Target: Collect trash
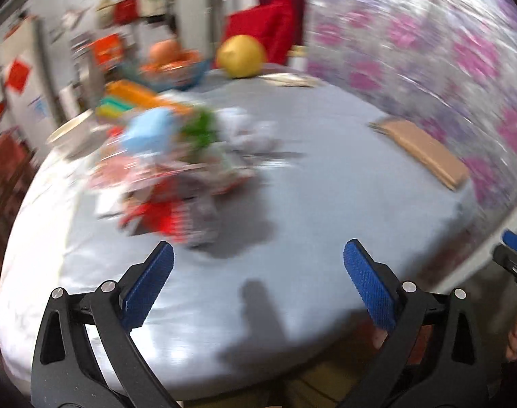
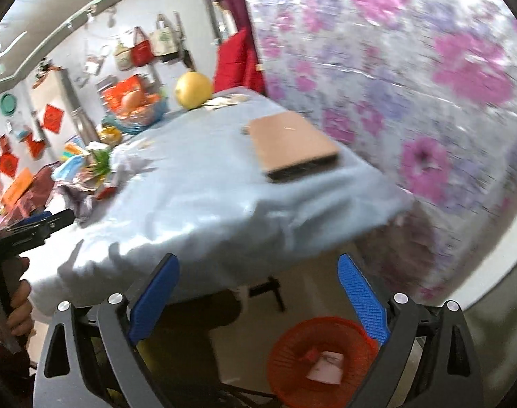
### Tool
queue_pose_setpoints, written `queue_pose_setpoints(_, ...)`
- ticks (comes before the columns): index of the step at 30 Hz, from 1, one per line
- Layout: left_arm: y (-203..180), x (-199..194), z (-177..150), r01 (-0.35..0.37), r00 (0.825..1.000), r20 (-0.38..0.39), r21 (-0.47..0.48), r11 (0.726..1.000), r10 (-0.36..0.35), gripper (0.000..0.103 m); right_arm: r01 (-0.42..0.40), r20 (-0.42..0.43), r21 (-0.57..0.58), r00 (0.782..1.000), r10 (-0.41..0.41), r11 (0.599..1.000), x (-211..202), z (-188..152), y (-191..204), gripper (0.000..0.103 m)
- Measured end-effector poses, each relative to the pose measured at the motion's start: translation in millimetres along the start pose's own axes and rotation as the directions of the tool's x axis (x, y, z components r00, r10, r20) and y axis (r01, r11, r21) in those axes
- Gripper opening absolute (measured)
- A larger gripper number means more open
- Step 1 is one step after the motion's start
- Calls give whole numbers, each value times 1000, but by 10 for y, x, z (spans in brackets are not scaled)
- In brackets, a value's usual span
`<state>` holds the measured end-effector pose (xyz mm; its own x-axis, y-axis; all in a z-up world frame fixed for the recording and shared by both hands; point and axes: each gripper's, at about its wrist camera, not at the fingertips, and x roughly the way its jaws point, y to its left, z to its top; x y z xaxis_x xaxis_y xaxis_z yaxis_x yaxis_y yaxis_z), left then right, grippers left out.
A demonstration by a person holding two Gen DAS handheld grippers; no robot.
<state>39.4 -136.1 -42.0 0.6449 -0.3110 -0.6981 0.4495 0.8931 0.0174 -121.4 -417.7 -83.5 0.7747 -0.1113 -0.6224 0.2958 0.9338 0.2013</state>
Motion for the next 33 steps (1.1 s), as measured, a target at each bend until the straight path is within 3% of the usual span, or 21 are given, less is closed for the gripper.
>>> queue_pose_setpoints(7,677,3,139,-52,998,25,-130,990,56,96,-63,-39,-75,997,60,995,226,135,504,94)
queue_pose_setpoints(14,752,172,638,-54,996,70,-113,992,62,96,-80,-62,-111,995,74,991,391,258,825,94)
queue_pose_setpoints(17,782,354,779,-129,989,67,-90,988,135,96,-78,-63,-125,995,71,989,412,283,912,94)
queue_pose_setpoints(21,1139,483,608,-258,966,-4,-136,957,260,96,-82,-74,-134,995,73,988,460,287,953,94)
queue_pose_setpoints(27,1915,176,-134,-301,954,-100,-290,908,284,96,-122,-107,-126,988,109,984,592,284,1015,94)
queue_pose_setpoints(30,1992,-28,-330,-285,958,-88,-311,907,271,96,-155,-116,-137,983,140,978,618,280,1138,94)
queue_pose_setpoints(33,1906,-169,-349,-244,969,-39,-287,926,244,96,-182,-116,-168,980,164,969,620,277,1331,94)
